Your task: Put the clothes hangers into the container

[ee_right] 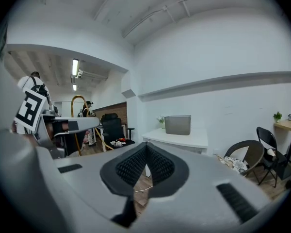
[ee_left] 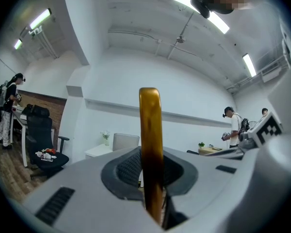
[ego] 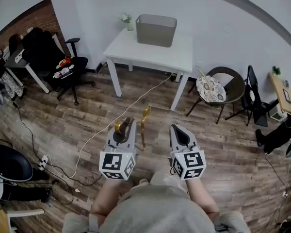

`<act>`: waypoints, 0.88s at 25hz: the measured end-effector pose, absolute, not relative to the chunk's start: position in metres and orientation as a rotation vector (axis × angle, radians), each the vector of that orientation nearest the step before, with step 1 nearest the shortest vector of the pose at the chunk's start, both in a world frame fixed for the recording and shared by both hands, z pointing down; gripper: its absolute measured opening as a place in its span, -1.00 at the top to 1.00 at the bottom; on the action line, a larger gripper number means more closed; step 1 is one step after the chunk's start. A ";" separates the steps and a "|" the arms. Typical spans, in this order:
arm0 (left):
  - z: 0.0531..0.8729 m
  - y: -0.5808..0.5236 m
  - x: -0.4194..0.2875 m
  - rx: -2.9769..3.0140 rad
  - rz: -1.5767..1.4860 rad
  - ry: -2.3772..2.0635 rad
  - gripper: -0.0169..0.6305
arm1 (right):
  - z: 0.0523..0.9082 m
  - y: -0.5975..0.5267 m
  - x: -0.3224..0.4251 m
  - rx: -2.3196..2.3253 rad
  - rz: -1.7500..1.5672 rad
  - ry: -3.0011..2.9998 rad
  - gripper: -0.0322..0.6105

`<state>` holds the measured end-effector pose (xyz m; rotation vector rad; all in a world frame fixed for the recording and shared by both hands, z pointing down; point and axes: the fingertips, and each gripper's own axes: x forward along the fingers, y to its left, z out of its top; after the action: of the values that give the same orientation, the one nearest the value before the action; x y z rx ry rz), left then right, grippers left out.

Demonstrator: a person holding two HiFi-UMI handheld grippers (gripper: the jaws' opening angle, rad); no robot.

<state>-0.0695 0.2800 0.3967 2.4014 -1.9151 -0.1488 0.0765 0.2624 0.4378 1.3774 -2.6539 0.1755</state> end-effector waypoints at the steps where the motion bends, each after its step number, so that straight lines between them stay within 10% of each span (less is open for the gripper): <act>1: 0.395 0.279 -0.070 2.409 -0.149 -1.913 0.78 | 0.437 0.262 0.074 1.368 0.179 -2.661 0.90; 22: 0.396 0.169 -0.088 2.417 -0.174 -1.905 0.78 | 0.447 0.150 0.052 1.326 0.165 -2.677 0.90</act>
<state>-0.0875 0.1691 0.3962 2.4171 -1.9048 -0.1742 0.0518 0.1499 0.4468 1.3263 -2.6767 0.1646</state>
